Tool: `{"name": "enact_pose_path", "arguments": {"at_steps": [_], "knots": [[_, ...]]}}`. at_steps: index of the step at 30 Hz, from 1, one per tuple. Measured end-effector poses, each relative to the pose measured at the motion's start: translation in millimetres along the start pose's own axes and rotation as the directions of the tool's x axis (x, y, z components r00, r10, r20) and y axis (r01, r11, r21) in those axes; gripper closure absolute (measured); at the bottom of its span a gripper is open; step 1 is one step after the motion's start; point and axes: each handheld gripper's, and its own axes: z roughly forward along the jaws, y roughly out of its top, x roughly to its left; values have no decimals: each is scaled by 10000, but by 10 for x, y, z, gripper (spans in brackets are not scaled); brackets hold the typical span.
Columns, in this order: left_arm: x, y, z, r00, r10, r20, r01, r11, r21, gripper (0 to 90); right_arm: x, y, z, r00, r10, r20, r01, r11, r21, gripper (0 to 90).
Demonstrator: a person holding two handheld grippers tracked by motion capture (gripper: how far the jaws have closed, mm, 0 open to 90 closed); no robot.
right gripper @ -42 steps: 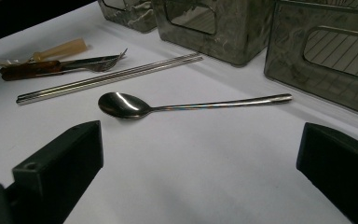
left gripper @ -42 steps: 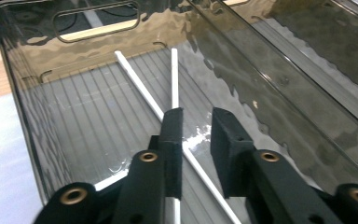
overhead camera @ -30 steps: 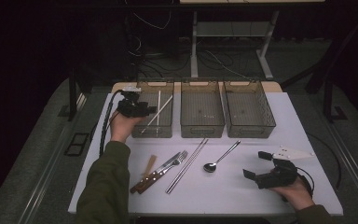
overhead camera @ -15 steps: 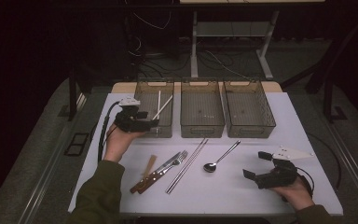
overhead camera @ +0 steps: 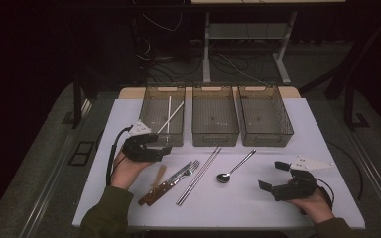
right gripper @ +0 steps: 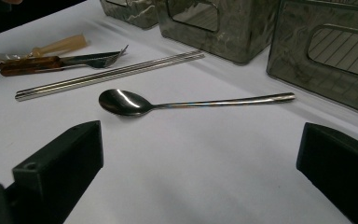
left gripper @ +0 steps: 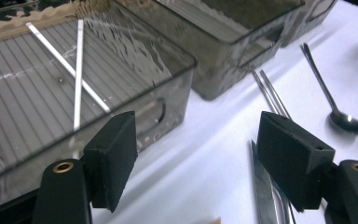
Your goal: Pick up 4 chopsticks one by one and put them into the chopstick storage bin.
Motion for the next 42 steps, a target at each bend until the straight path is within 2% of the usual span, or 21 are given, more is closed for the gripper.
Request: {"name": "enact_pose_path", "arguments": {"at_steps": [5, 10, 15, 24, 27, 29, 34, 39, 40, 42], "knots": [[-97, -81, -44, 9998, 128, 182, -130, 9999, 90, 293, 5, 0, 1, 10000, -41, -3, 41, 10000, 16, 7], [-191, -154, -72, 9989, 192, 434, -199, 9997, 167, 376, 5, 0, 0, 10000, -30, 14, 30, 10000, 20, 7], [-338, -221, -114, 9952, 427, 876, -455, 9985, 299, 515, 5, 0, 2, 10000, -51, 15, 51, 10000, 36, 8], [-590, -330, -166, 9889, 517, 1392, -589, 9971, 479, 786, 8, 0, -2, 10000, -65, 23, 65, 10000, 64, 7], [-671, -352, -156, 9842, 598, 1668, -707, 9957, 598, 864, 10, 0, 0, 10000, -64, 25, 64, 10000, 64, 7], [-713, -381, -126, 9762, 488, 2114, -652, 9953, 713, 888, 11, -1, 5, 10000, -50, 31, 50, 10000, 58, 7], [-851, -423, -44, 9660, 574, 2523, -860, 9909, 1038, 892, 8, -1, 7, 10000, -93, 17, 93, 9999, 89, 7], [-961, -437, 65, 9565, 832, 2796, -1314, 9787, 1580, 892, 7, -2, 13, 9999, -98, 36, 97, 9999, 109, 7], [-969, -439, 87, 9536, 1032, 2828, -1544, 9741, 1650, 892, 7, -2, 13, 9999, -99, 37, 98, 9999, 116, 7], [-1008, -448, 118, 9550, 1055, 2772, -1613, 9690, 1869, 892, 7, -3, 12, 9999, -115, 29, 115, 9999, 122, 7]]}}
